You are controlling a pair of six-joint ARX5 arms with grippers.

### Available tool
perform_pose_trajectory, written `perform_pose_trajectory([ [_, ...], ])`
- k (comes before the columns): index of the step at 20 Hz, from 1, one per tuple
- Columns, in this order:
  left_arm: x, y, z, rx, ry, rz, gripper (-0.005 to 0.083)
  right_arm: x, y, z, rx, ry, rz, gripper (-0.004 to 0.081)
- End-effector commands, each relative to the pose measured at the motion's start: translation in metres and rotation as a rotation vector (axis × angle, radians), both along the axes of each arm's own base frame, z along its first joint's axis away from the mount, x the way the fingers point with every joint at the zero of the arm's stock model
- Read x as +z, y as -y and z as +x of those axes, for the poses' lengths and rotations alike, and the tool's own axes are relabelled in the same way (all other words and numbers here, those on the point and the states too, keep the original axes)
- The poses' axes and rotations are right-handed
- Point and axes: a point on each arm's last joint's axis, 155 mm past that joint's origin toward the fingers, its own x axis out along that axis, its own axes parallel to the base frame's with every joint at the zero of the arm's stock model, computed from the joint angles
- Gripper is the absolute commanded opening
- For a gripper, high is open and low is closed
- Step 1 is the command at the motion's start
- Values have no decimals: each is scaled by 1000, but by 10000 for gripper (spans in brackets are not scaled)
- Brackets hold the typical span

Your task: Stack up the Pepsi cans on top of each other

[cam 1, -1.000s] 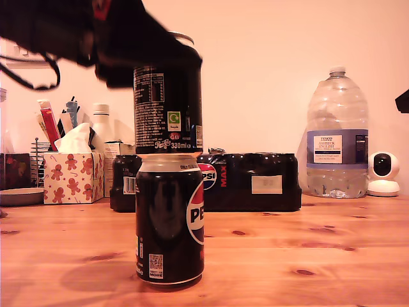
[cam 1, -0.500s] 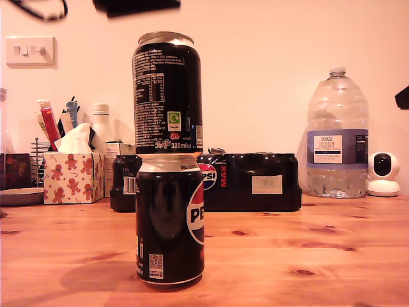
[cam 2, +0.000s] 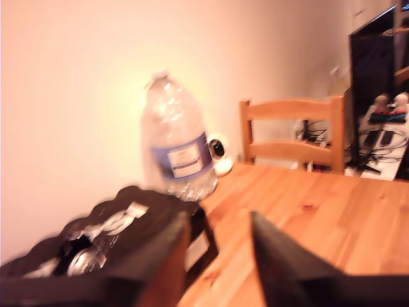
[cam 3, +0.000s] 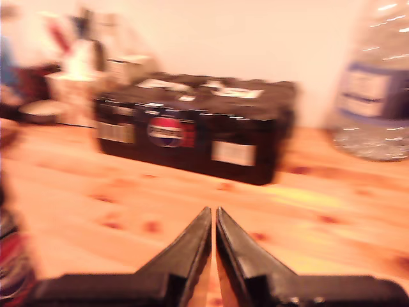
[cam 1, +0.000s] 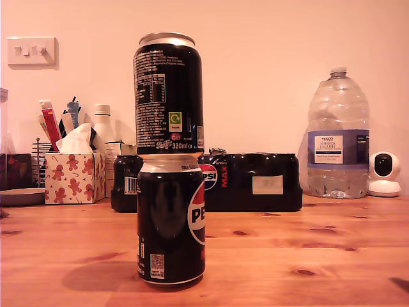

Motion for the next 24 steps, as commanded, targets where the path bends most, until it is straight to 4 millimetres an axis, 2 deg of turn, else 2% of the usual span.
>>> perform_pose_trajectory([
  [1,-3,-10,4,32,-29,9,2,-1,8,4,-34,11,1,-13],
  [6,-16,-37,7,109,-90,-25,2,10,38,8,-159,45,73,-13],
  [11,-55,-69,5,227,-153,-59,2,22,58,5,-236,97,96,-13],
  [14,-79,-90,1,306,-175,-109,2,19,60,5,-243,86,98,-13],
  [19,-112,-115,-14,401,-215,-201,2,-4,60,4,-246,-6,78,-13],
  [24,-132,-130,-35,446,-262,-197,2,-48,61,-5,-252,-181,38,-13],
])
